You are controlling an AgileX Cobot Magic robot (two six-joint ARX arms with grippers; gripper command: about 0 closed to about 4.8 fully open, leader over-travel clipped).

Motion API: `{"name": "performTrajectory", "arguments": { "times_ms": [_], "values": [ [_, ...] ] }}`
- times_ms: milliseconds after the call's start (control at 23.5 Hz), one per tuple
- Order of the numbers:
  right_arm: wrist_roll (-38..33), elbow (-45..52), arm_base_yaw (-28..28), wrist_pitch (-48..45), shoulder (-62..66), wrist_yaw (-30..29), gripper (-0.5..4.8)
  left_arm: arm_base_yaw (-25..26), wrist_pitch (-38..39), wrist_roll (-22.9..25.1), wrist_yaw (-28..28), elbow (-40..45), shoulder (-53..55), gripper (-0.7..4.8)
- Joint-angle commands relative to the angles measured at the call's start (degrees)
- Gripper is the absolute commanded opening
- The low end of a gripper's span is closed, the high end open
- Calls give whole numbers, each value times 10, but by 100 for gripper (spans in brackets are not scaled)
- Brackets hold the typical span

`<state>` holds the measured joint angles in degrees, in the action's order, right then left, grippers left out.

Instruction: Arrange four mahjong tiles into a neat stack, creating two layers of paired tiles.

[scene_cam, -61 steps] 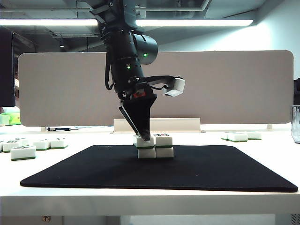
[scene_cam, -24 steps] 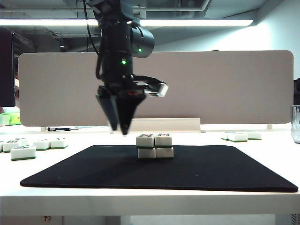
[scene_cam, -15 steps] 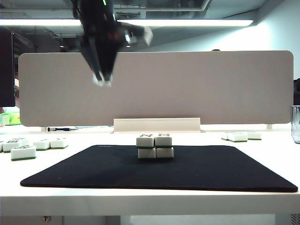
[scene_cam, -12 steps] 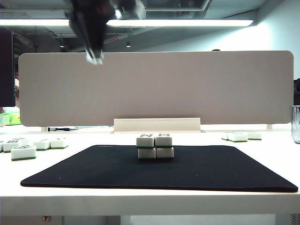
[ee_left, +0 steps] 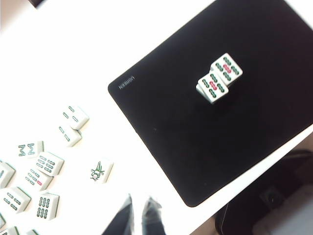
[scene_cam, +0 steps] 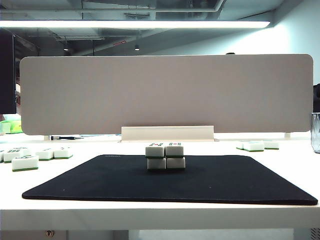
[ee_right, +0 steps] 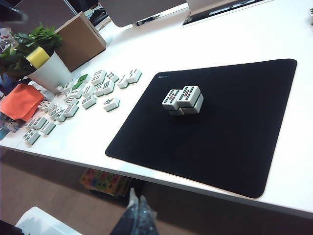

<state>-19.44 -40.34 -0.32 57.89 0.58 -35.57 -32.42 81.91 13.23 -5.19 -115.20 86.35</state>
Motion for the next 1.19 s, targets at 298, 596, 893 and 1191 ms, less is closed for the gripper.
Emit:
{"name": "performTrajectory", "arguments": {
  "times_ms": [298,596,893,1191],
  "values": [
    [2,-2,0,-7,-6,0,-1,0,1,5,-7,-2,-39,25],
    [2,-2,0,-7,-6,0,-1,0,-21,28,-15,0,-38,25],
    [2,-2,0,-7,-6,0,-1,65,-252,-30,13,131,-117,25],
    [2,-2,0,-7,-6,0,-1,162,-432,-104,31,413,-278,25]
  ]
}}
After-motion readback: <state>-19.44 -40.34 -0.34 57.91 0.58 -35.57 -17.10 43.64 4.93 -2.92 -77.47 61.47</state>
